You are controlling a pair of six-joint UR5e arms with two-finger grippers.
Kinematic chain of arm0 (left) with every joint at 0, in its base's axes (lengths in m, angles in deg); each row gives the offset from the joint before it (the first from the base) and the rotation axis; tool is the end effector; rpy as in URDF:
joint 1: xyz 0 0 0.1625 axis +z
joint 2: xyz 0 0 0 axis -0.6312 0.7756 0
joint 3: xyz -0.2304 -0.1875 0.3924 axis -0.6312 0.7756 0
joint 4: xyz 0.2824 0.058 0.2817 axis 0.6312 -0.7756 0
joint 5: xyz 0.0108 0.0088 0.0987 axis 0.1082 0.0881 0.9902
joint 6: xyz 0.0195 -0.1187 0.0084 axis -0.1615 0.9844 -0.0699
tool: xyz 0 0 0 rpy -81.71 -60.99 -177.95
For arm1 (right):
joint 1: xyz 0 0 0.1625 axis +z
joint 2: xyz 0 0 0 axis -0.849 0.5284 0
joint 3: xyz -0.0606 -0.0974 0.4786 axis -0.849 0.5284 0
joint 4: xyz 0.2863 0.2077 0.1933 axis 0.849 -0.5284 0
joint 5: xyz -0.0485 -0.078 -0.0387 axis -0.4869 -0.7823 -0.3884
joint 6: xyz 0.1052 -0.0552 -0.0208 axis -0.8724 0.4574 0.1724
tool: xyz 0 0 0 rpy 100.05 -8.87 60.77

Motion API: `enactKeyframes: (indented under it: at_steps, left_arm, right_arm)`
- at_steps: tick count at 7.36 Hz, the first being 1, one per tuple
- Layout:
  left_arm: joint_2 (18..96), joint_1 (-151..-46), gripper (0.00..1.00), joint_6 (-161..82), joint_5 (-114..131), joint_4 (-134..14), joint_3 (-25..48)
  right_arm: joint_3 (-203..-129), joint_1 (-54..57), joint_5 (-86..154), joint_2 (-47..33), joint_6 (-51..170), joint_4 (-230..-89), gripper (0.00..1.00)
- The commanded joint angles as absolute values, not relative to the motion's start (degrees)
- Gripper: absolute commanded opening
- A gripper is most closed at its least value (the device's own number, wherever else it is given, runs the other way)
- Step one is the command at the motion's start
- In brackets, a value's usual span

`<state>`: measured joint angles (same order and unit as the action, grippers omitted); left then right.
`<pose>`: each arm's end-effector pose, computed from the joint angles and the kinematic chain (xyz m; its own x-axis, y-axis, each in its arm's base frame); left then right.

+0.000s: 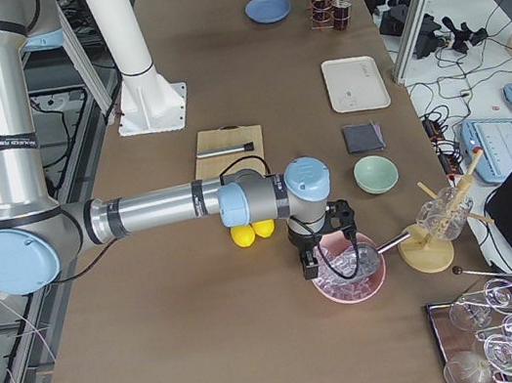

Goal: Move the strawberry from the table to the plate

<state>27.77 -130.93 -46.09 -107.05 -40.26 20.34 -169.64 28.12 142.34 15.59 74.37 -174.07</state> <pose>-0.0577 -0.4069 0.7163 0.6713 -0.0821 -0.7366 0.1280 0.9918 0.0062 0.0226 -0.4676 0.7091 0.7459 -0.0575 0.6635 0.0474 0.9983 0.0332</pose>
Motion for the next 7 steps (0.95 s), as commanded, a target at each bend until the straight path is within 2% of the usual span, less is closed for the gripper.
enactKeyframes:
  at_steps: [1,6,7]
  left_arm:
    - [27.5,-130.9,0.98,-46.1,-106.7,-40.3,20.4]
    - [28.6,-130.8,0.98,-46.0,-108.0,-40.7,20.7]
    - [28.3,-130.8,0.98,-45.6,-109.7,-44.4,20.0]
  right_arm:
    - [-169.5,28.1,142.4,15.6,74.4,-174.1,1.00]
    - [-169.4,28.1,142.3,16.1,74.4,-174.0,1.00]
    - [-169.4,28.1,142.4,16.3,74.4,-174.0,1.00]
